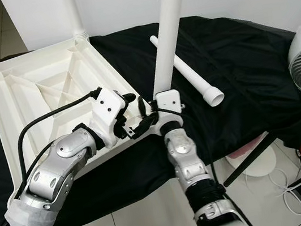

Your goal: Building children table

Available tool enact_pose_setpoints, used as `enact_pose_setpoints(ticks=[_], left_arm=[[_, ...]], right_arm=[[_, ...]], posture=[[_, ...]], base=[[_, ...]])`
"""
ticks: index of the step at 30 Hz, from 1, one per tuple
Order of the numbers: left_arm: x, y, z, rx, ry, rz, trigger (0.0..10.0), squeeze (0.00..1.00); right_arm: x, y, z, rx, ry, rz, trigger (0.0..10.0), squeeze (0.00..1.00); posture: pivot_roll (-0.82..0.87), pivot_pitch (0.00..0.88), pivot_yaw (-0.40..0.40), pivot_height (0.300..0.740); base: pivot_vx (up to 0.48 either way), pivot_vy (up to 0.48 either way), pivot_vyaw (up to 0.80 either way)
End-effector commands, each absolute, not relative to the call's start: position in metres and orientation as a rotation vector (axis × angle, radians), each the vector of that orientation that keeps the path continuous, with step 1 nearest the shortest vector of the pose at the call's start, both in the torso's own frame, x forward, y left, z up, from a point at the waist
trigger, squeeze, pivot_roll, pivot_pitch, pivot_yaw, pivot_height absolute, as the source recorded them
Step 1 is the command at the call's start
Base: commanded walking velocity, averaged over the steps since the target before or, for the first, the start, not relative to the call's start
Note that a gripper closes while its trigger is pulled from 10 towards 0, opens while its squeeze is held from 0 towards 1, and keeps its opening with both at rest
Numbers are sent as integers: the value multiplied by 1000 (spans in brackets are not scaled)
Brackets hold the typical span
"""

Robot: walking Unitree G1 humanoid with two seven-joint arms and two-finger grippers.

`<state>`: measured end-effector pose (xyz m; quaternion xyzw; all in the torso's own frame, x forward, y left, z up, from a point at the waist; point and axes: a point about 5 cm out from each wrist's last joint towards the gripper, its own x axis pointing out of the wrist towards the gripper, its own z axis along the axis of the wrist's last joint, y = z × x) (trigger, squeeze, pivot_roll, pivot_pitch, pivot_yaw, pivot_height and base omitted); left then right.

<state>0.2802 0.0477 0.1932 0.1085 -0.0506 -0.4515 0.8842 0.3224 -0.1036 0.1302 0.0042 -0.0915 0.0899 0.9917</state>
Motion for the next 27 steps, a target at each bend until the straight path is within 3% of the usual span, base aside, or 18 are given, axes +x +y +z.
enact_pose_setpoints(ticks=[1,7,21,27], left_arm=[[280,46,192,240,-96,-950,10000,0],[279,45,185,257,-75,-954,10000,0],[276,46,172,267,-26,-977,10000,0],[274,59,171,219,-6,-1002,10000,0]], right_arm=[[321,-106,129,19,-184,185,10000,0],[316,-130,124,-30,-173,287,10000,0],[318,-147,130,-74,-159,490,10000,0],[330,-158,137,-122,-131,593,10000,0]], posture=[[22,0,-38,740],[19,0,-41,740],[6,0,-36,740],[6,0,-38,740]], base=[[0,0,0],[0,0,0],[0,0,0],[0,0,0]])
